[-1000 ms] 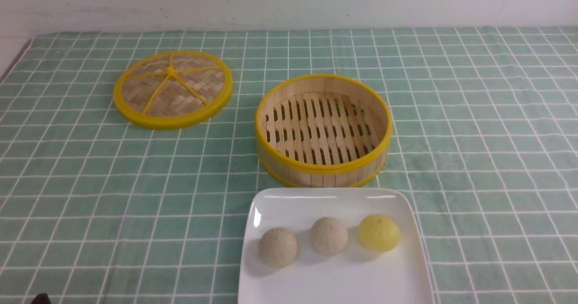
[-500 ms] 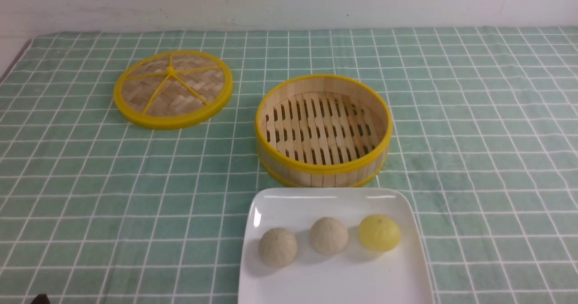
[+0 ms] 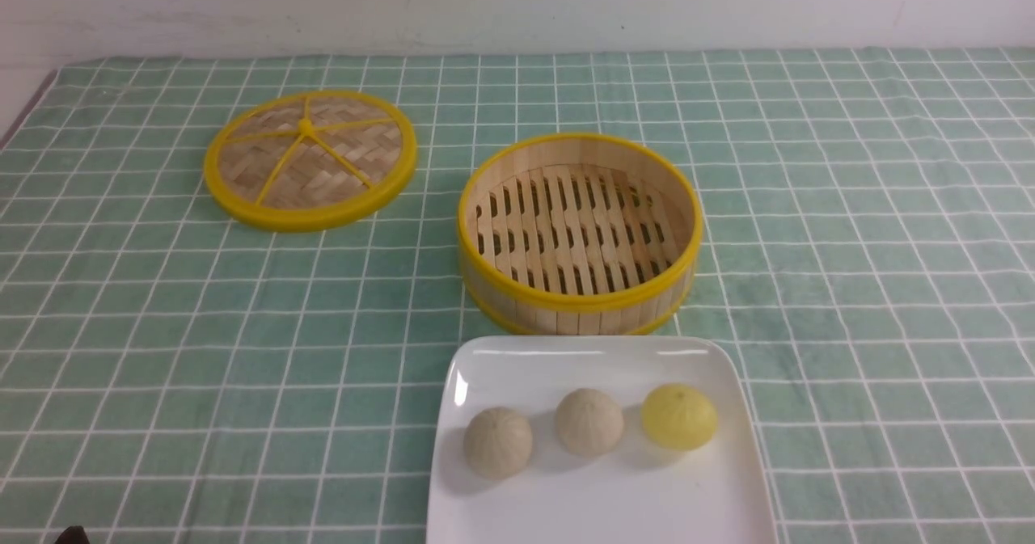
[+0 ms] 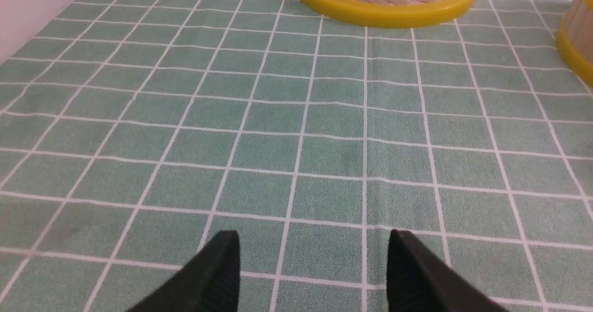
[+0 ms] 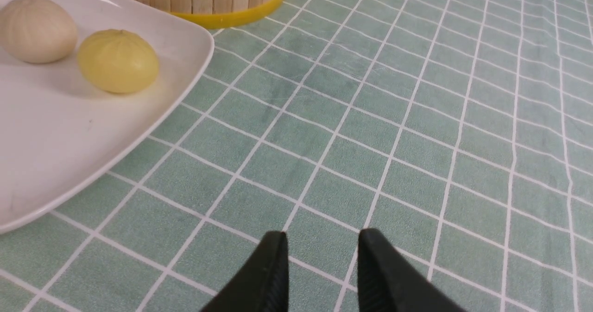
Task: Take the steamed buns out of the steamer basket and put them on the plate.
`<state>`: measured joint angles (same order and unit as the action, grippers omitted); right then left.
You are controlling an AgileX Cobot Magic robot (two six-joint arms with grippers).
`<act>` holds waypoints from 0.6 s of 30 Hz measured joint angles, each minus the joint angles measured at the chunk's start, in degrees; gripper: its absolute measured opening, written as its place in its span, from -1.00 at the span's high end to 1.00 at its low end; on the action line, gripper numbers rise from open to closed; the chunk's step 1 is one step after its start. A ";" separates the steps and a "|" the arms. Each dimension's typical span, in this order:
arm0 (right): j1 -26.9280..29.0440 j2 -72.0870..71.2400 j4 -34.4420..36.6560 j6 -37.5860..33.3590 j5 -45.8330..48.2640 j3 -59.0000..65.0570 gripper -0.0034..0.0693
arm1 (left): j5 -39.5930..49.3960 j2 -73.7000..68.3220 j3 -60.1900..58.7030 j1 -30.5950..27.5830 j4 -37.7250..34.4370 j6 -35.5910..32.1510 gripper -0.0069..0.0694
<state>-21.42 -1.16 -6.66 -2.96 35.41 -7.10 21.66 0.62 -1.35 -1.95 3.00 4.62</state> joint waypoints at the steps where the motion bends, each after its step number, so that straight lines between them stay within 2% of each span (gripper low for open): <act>1: 0.00 0.00 0.00 0.00 0.00 0.00 0.25 | 0.00 0.00 0.00 0.00 0.44 0.63 -0.33; 8: 0.00 0.00 0.00 0.00 0.00 0.00 0.25 | 0.02 0.00 0.00 0.00 2.48 4.49 -0.33; 18: 0.00 0.00 0.00 0.00 0.00 0.00 0.25 | 0.02 0.00 0.00 0.00 2.73 4.92 -0.33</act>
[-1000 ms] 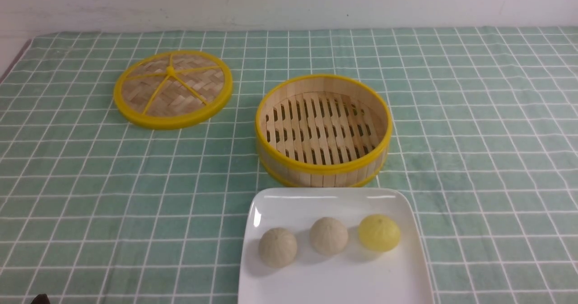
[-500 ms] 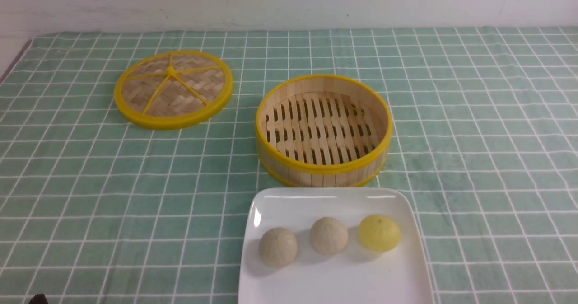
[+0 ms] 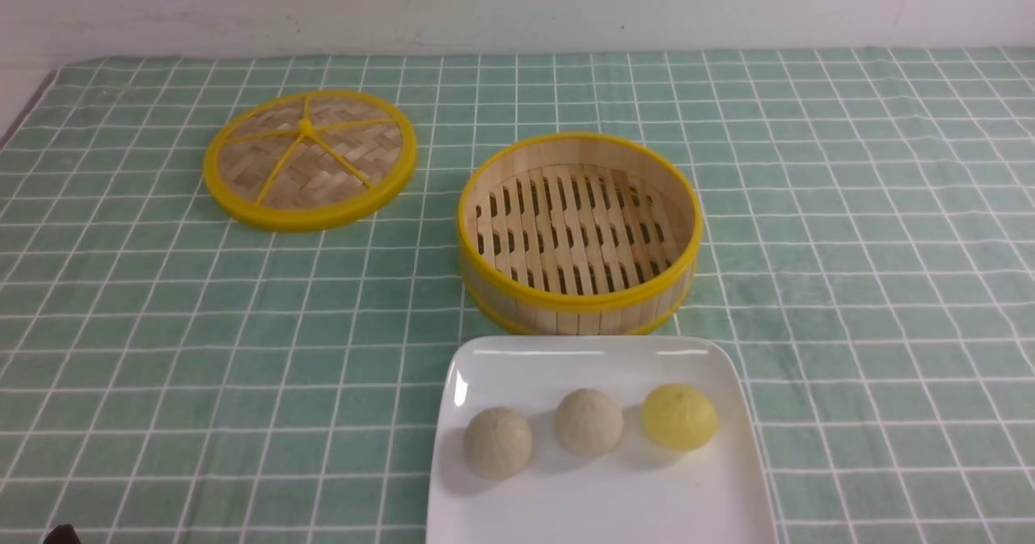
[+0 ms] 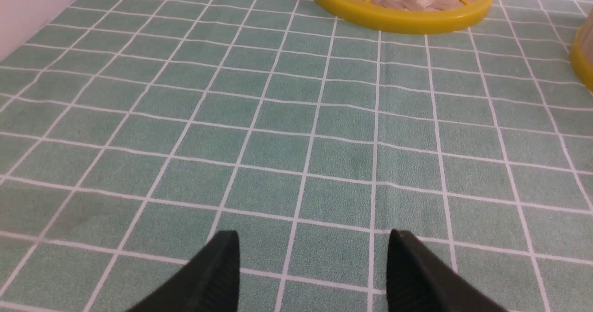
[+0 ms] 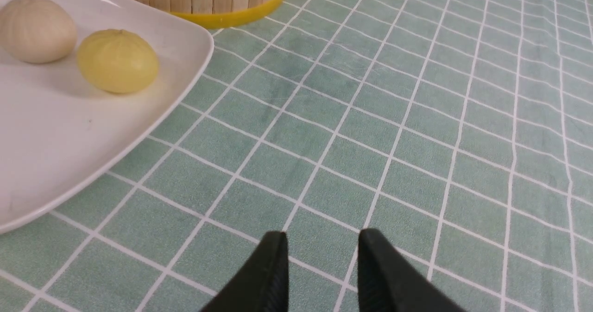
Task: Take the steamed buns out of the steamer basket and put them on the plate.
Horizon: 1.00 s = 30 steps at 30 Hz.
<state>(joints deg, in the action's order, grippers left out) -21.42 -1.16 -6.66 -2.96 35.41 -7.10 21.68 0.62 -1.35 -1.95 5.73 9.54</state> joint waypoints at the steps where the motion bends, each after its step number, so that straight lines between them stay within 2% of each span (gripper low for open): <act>1: 0.00 0.00 0.00 0.00 0.00 0.00 0.25 | 0.00 0.00 0.00 0.00 0.00 0.00 -0.33; 21: 0.00 0.00 0.00 0.06 -0.51 0.45 0.25 | 0.13 0.00 0.00 0.00 1.81 0.11 -0.33; 30: 0.00 0.07 1.94 4.84 -10.84 7.33 0.25 | 0.18 0.06 0.00 0.00 2.01 0.11 -0.33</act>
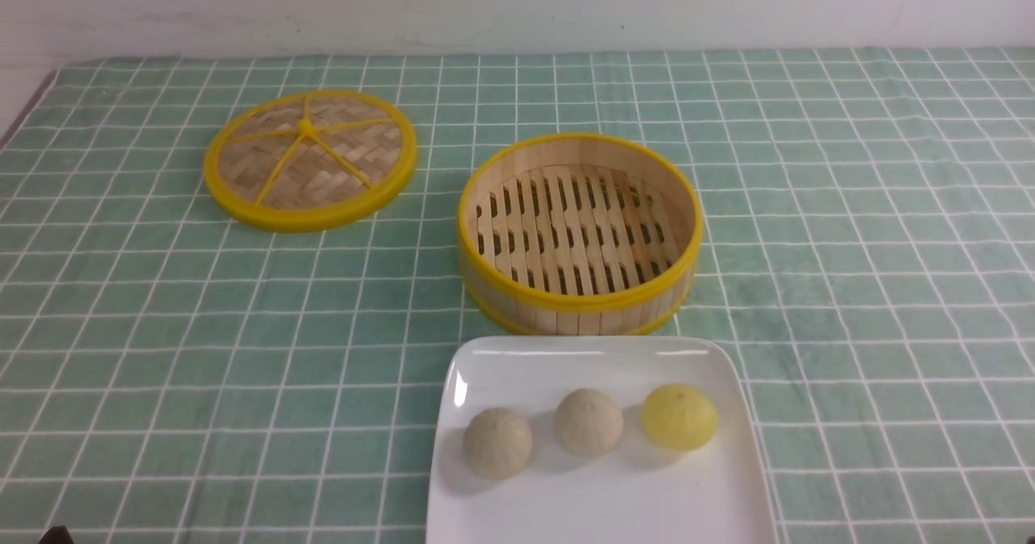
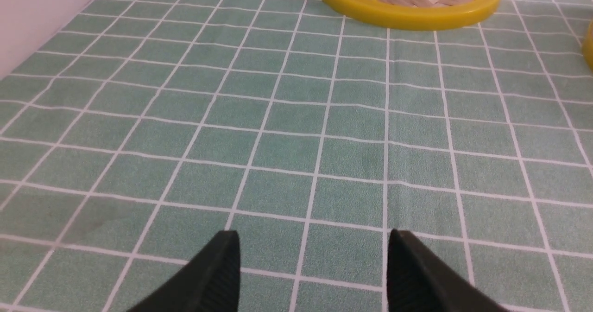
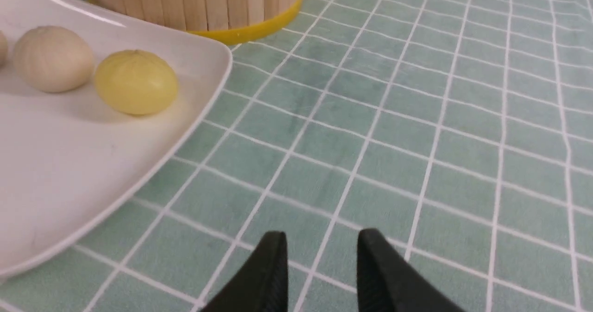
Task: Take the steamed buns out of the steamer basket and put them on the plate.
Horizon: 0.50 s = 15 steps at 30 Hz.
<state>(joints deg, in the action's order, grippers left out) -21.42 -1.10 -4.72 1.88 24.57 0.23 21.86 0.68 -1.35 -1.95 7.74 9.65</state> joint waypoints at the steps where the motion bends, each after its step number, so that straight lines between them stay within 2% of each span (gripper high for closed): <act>1: 0.00 0.00 0.00 0.13 -0.52 0.07 0.25 | 0.00 0.00 0.00 0.00 0.00 0.00 -0.33; 4: 0.37 0.00 0.19 0.06 -1.15 0.25 0.25 | 0.00 0.00 0.00 0.00 0.00 0.00 -0.33; 7: 3.01 0.00 2.01 -1.30 -1.35 0.25 0.25 | 0.00 0.00 0.00 0.00 0.00 0.00 -0.33; 10: 8.56 0.00 6.47 -6.22 -1.36 0.30 0.25 | 0.00 0.00 0.00 0.00 0.00 0.00 -0.33; 15: 12.84 0.00 11.12 -11.85 -1.36 0.31 0.25 | 0.00 0.00 0.00 0.00 0.00 0.06 -0.33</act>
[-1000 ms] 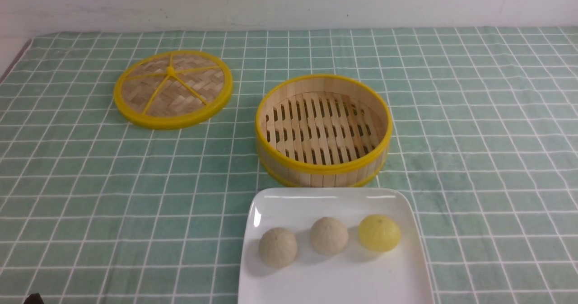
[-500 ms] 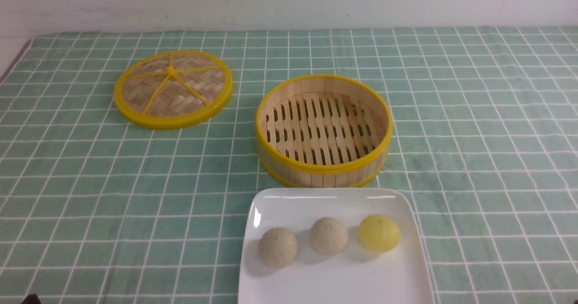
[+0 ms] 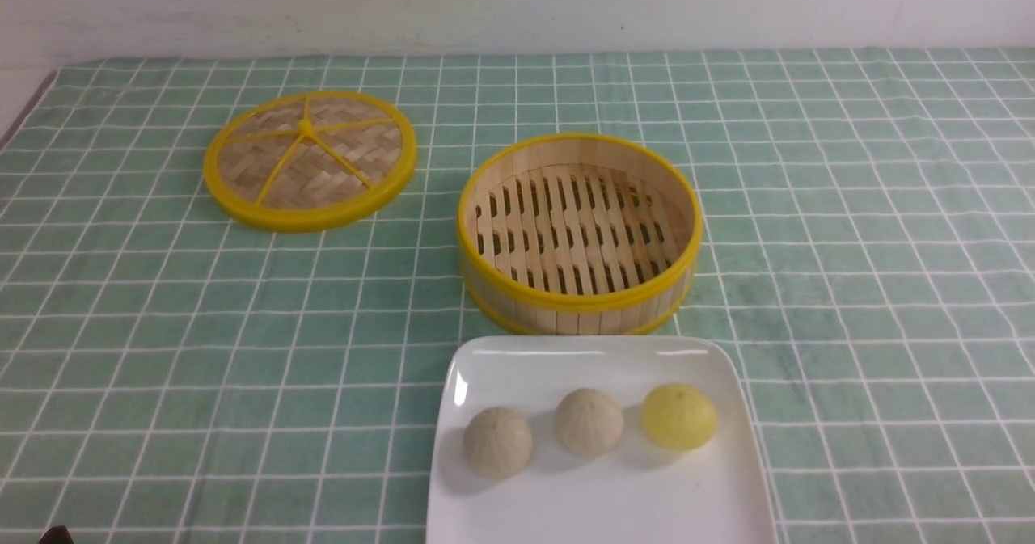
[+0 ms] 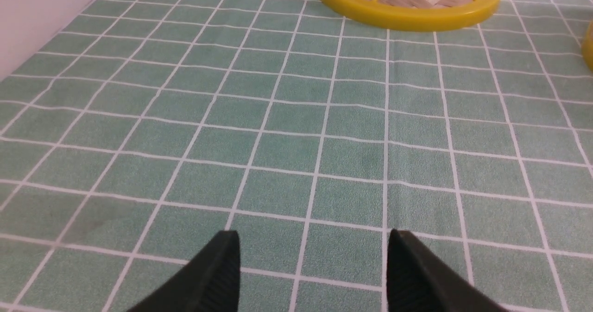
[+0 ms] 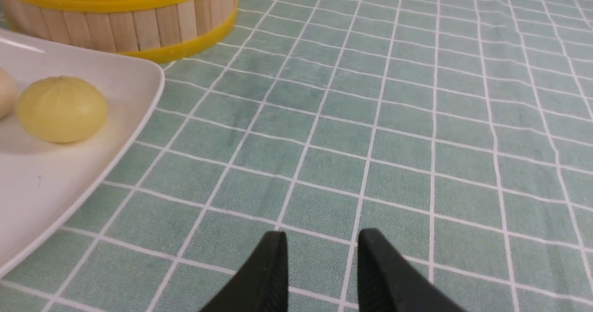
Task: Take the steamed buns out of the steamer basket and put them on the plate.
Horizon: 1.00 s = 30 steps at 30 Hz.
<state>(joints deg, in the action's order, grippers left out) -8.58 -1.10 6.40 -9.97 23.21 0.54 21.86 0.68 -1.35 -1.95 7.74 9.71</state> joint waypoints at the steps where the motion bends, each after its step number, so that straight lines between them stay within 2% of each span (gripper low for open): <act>1: -0.01 0.00 0.01 -0.12 0.00 0.00 0.25 | 0.00 0.00 0.00 0.00 0.00 0.00 -0.33; 4: -0.26 0.00 -0.06 -0.15 0.00 0.00 0.25 | 0.00 0.00 0.00 0.00 0.00 0.00 -0.33; 11: -0.72 0.00 -4.31 6.05 -0.04 0.05 0.25 | 0.00 0.00 0.00 0.00 0.00 0.05 -0.33; 21: -0.53 0.00 -8.13 7.00 0.01 0.05 0.25 | 0.00 0.00 0.00 0.00 0.00 0.05 -0.33; 30: 8.90 0.00 -7.93 7.00 0.01 0.05 0.25 | 0.00 0.00 0.00 0.00 0.00 0.05 -0.33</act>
<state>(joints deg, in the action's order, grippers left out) 0.33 -1.10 -1.53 -2.97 23.22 0.59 21.86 0.68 -1.35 -1.95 7.74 9.76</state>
